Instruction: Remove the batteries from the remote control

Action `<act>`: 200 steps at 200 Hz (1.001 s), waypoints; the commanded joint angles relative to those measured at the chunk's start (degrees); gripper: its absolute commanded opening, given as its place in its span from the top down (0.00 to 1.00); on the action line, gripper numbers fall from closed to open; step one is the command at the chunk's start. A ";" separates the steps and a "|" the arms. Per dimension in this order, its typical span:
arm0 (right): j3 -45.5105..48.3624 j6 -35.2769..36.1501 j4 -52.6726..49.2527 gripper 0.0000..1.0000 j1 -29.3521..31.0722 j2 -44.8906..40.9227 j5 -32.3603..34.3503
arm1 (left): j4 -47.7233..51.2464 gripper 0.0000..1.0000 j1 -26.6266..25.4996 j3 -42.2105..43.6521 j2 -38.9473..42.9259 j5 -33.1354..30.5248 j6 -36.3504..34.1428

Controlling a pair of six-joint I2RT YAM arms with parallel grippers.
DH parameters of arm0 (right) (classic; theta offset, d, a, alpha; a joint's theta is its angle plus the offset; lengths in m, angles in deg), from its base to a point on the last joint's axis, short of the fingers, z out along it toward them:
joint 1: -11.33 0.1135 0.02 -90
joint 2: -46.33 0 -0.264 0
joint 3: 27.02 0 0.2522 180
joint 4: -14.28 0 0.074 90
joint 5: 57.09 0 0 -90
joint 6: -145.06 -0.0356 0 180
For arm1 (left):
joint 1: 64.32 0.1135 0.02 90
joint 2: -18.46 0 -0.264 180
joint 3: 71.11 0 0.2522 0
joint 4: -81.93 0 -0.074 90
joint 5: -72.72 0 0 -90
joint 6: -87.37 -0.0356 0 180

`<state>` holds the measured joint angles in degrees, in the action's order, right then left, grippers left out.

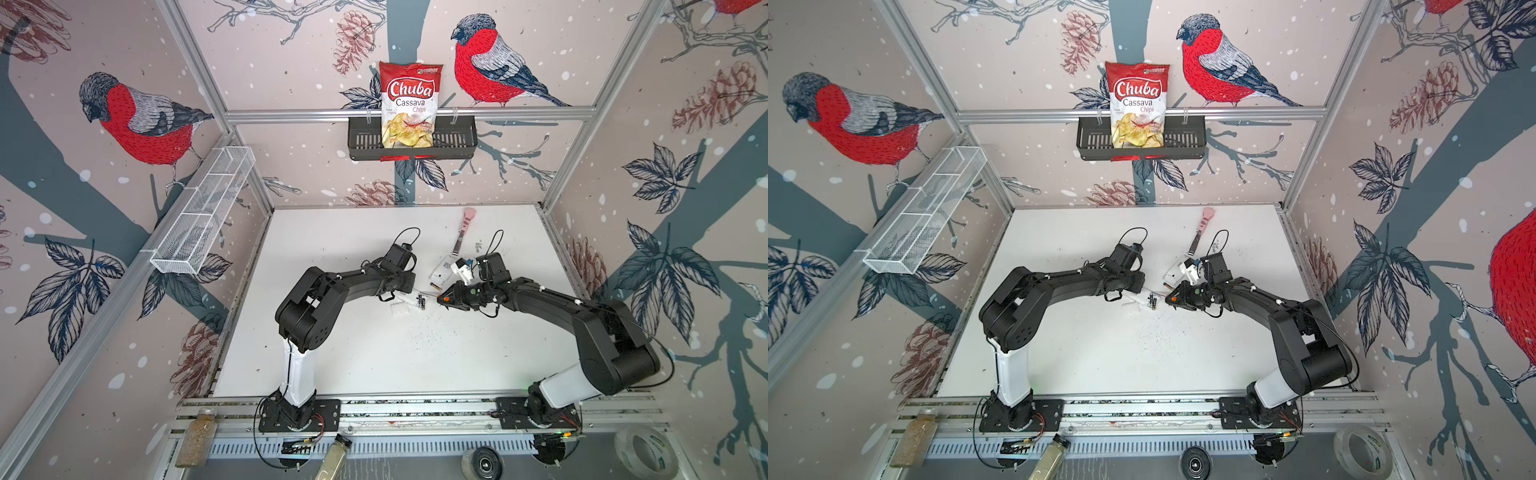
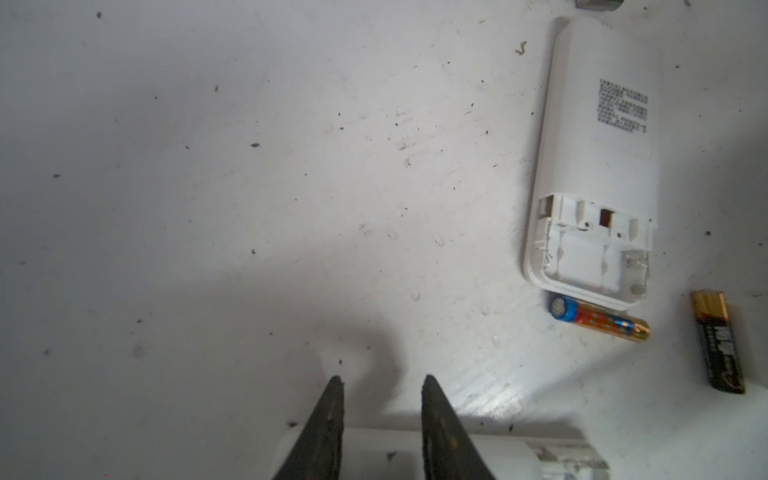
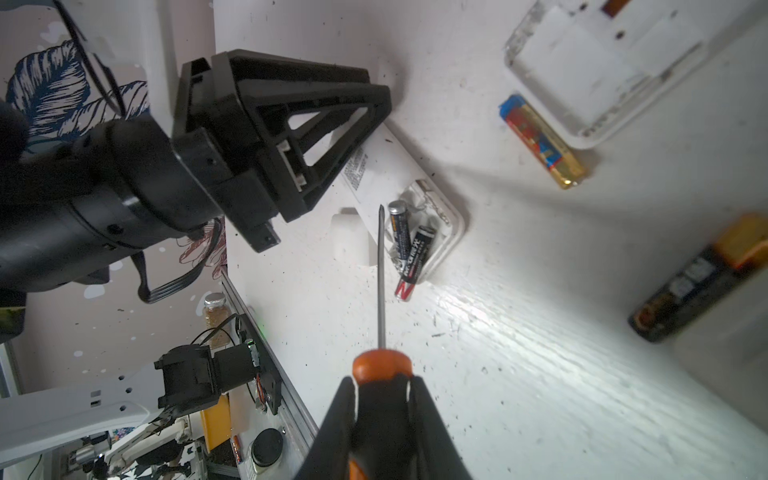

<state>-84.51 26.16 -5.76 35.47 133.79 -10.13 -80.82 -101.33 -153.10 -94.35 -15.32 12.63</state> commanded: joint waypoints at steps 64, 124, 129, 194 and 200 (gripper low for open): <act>0.92 0.32 -0.29 1.00 -0.56 0.29 2.25 | 2.17 0.68 -0.16 0.63 -0.21 1.82 0.67; 0.55 0.26 1.33 1.00 1.34 3.22 2.38 | 2.03 0.68 -0.16 0.70 -0.30 2.00 0.88; 0.56 0.25 1.59 1.00 1.47 3.32 2.19 | 2.03 0.68 -0.16 0.73 -0.30 1.97 0.86; 0.92 0.18 1.98 1.00 2.89 0.68 1.33 | 2.13 0.68 -0.16 0.41 -0.65 2.00 0.93; 0.92 0.17 1.92 1.00 2.97 0.57 1.32 | 2.07 0.68 -0.12 0.37 -0.73 2.13 0.96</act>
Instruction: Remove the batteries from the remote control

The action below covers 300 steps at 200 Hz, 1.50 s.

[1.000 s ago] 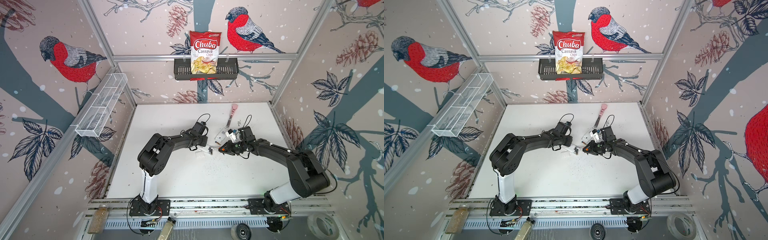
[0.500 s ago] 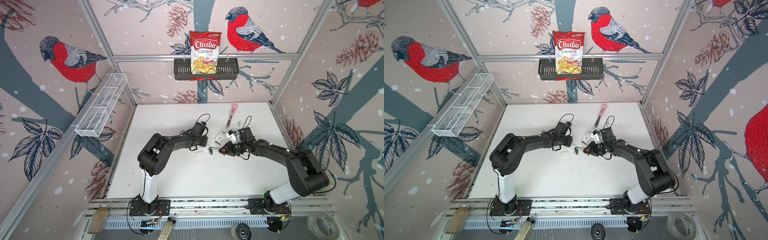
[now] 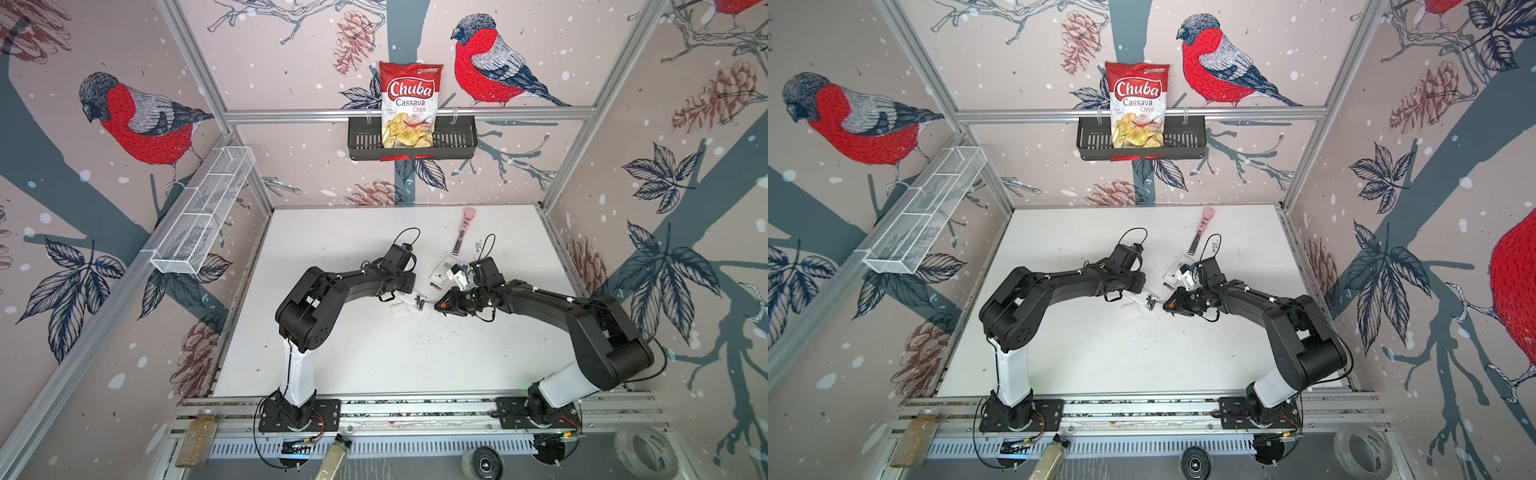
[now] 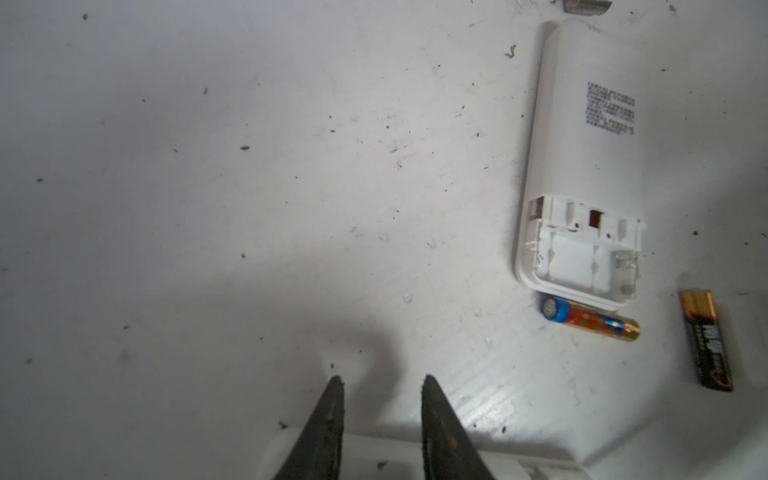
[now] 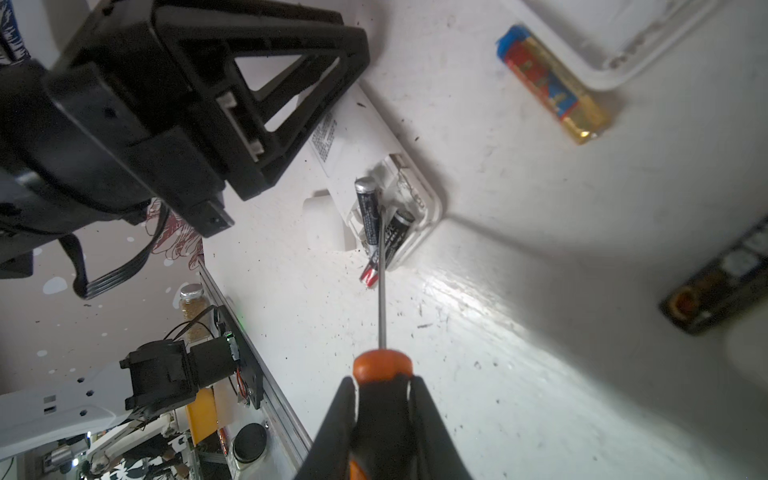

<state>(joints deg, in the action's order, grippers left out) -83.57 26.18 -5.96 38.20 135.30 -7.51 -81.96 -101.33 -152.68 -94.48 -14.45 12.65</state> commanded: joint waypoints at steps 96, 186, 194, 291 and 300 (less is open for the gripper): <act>-0.33 0.31 1.87 1.00 0.79 -1.06 -2.28 | 3.55 0.68 -0.08 -0.23 -0.26 1.06 0.79; -1.49 0.84 0.89 1.00 2.92 0.07 -1.50 | 3.44 0.68 0.19 -0.28 -0.35 1.31 0.71; -1.64 0.93 0.27 1.00 2.80 0.15 -1.00 | 3.42 0.68 0.19 -0.22 -0.34 1.33 0.66; 2.62 2.14 -3.97 1.00 -0.27 -7.47 1.42 | 2.93 0.68 0.19 0.13 -0.39 1.69 0.79; 3.48 2.17 -3.90 1.00 -0.63 -7.79 1.44 | 2.88 0.68 0.19 0.14 -0.35 1.74 0.80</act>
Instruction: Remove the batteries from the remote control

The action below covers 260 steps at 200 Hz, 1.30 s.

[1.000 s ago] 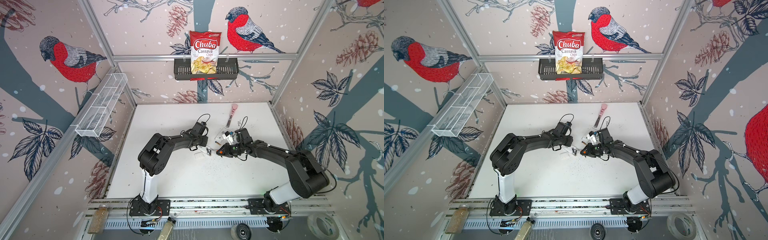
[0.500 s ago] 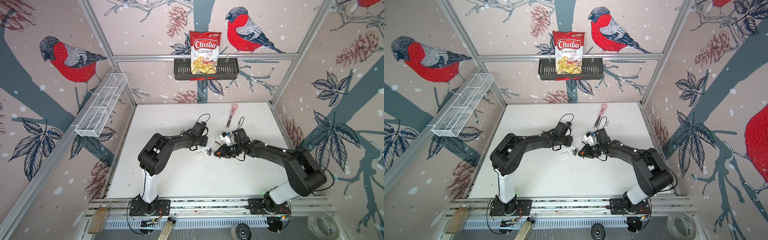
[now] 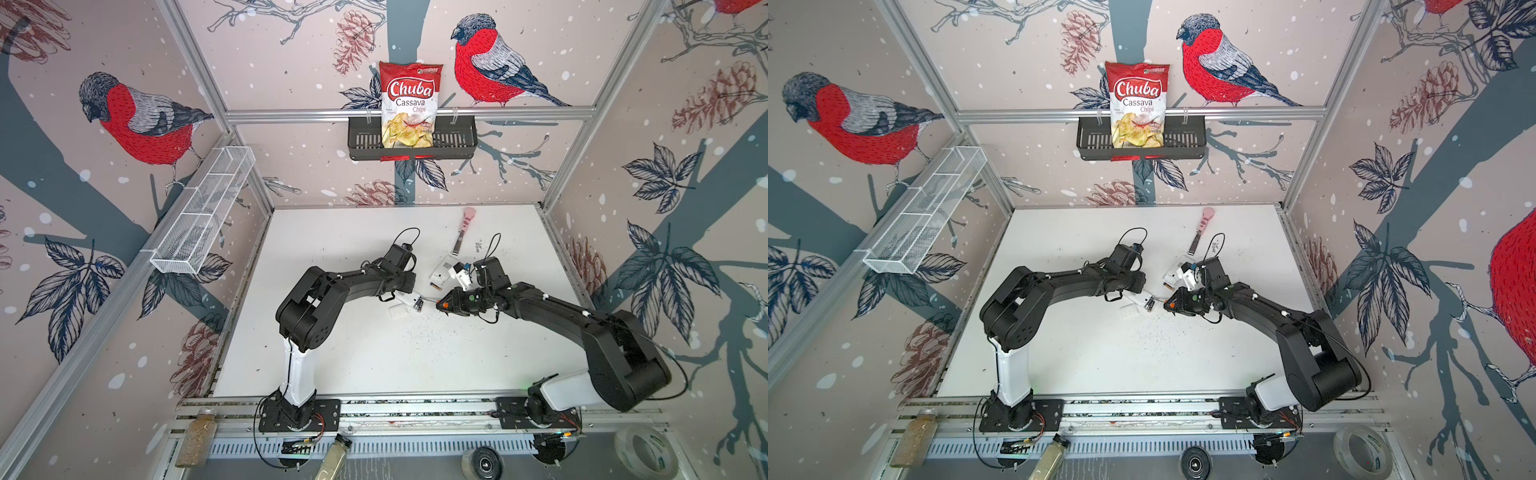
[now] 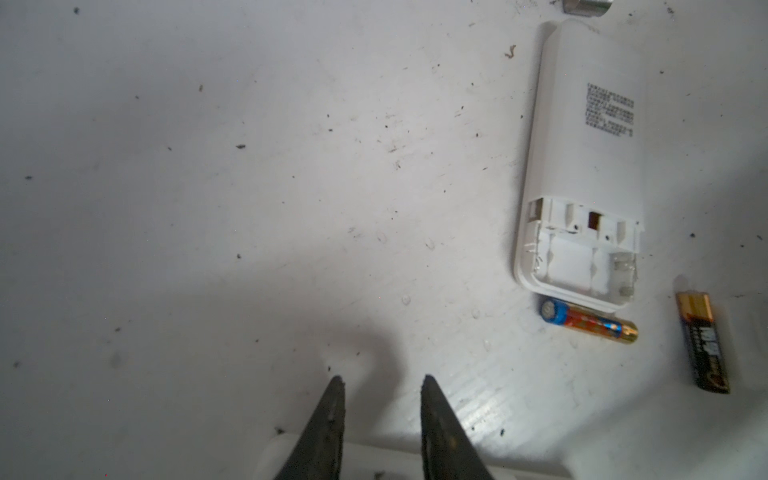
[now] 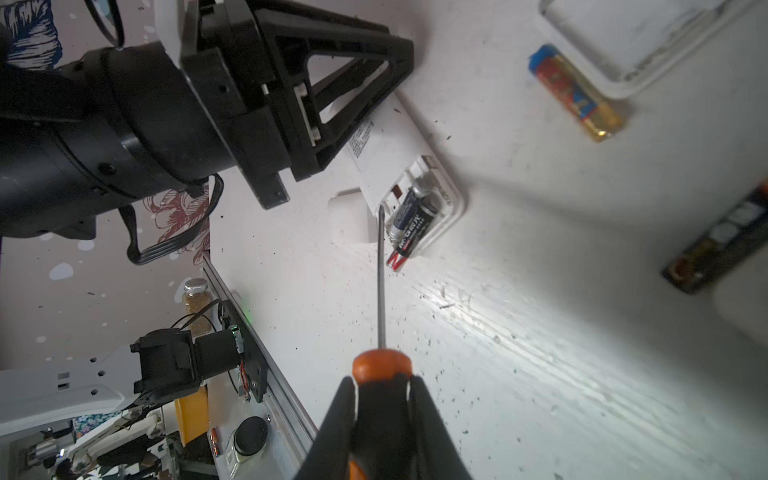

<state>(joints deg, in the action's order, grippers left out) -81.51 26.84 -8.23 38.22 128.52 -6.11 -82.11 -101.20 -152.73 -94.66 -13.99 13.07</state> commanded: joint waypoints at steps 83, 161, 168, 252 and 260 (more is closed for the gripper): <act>2.85 0.94 0.15 1.00 -0.35 0.03 -0.04 | 2.94 0.68 0.06 0.29 -0.25 1.46 0.46; 1.88 0.11 2.70 1.00 -0.26 2.35 -1.30 | 2.81 0.68 0.06 0.15 -0.52 1.81 0.56; 1.85 0.10 2.78 1.00 -0.21 2.43 -1.44 | 2.79 0.68 0.08 0.16 -0.58 1.75 0.55; 1.55 -0.59 3.84 1.00 0.66 1.69 -3.30 | 2.73 0.68 0.06 0.04 -0.88 1.95 0.64; 1.52 -0.60 3.81 1.00 0.70 1.74 -3.27 | 2.80 0.69 0.06 0.09 -0.87 1.92 0.64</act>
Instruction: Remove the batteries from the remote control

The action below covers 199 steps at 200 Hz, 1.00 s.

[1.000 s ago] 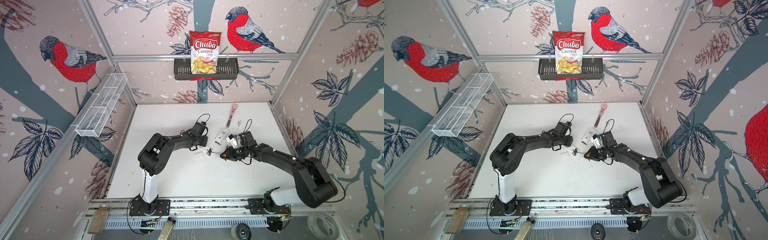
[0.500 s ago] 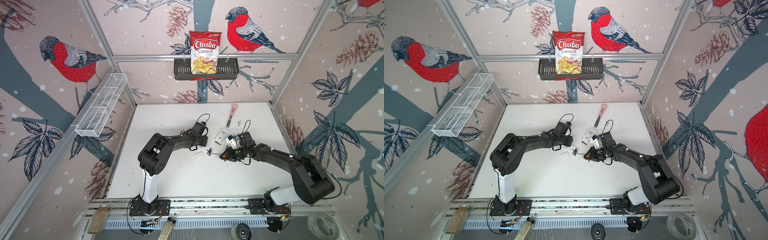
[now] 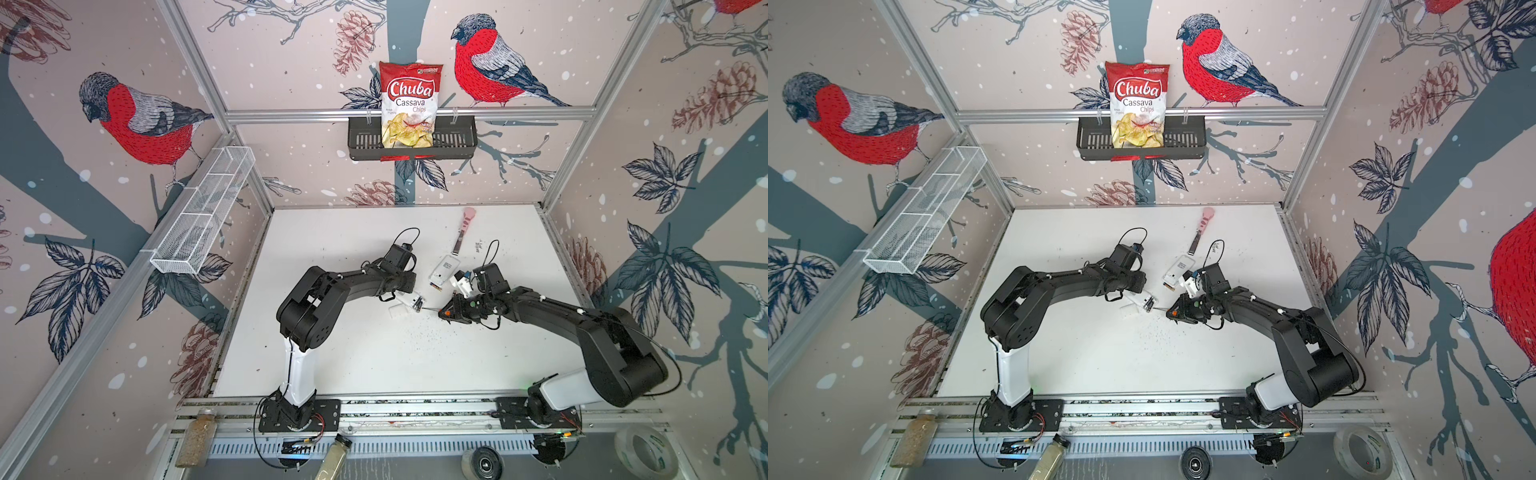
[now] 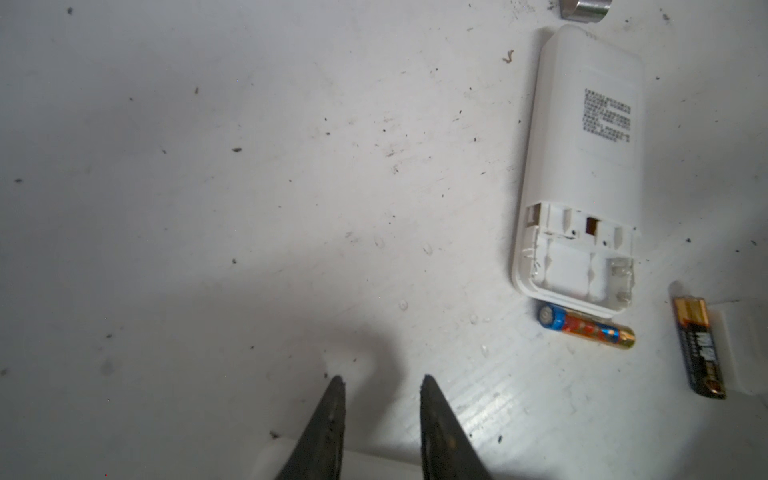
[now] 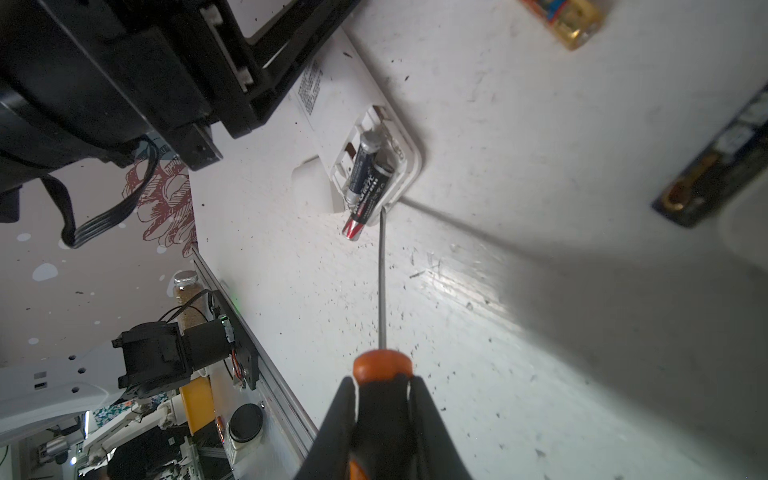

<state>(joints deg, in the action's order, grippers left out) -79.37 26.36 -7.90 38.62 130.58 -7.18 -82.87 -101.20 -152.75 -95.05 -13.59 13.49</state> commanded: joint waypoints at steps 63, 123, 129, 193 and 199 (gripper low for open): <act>-1.00 -0.25 3.68 1.00 0.84 0.08 -2.30 | 3.89 0.68 0.06 -0.01 -0.22 1.18 0.05; -1.23 0.54 2.27 1.00 0.75 -0.08 -1.72 | 4.11 0.69 0.14 -0.08 -0.10 1.11 -0.08; -1.30 0.71 1.96 1.00 0.75 -0.26 -1.53 | 4.03 0.68 0.22 0.02 -0.13 1.16 -0.04; 0.05 1.37 0.33 1.00 0.31 -0.84 -0.01 | 3.75 0.69 0.23 0.04 -0.35 1.42 0.06; 0.14 1.38 0.30 1.00 0.33 -0.85 0.02 | 3.75 0.69 0.21 0.11 -0.39 1.44 0.10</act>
<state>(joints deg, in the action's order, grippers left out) -79.66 26.64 -6.94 39.01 130.09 -7.77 -82.48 -101.11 -152.90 -95.07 -13.22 13.49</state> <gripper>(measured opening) 0.229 0.314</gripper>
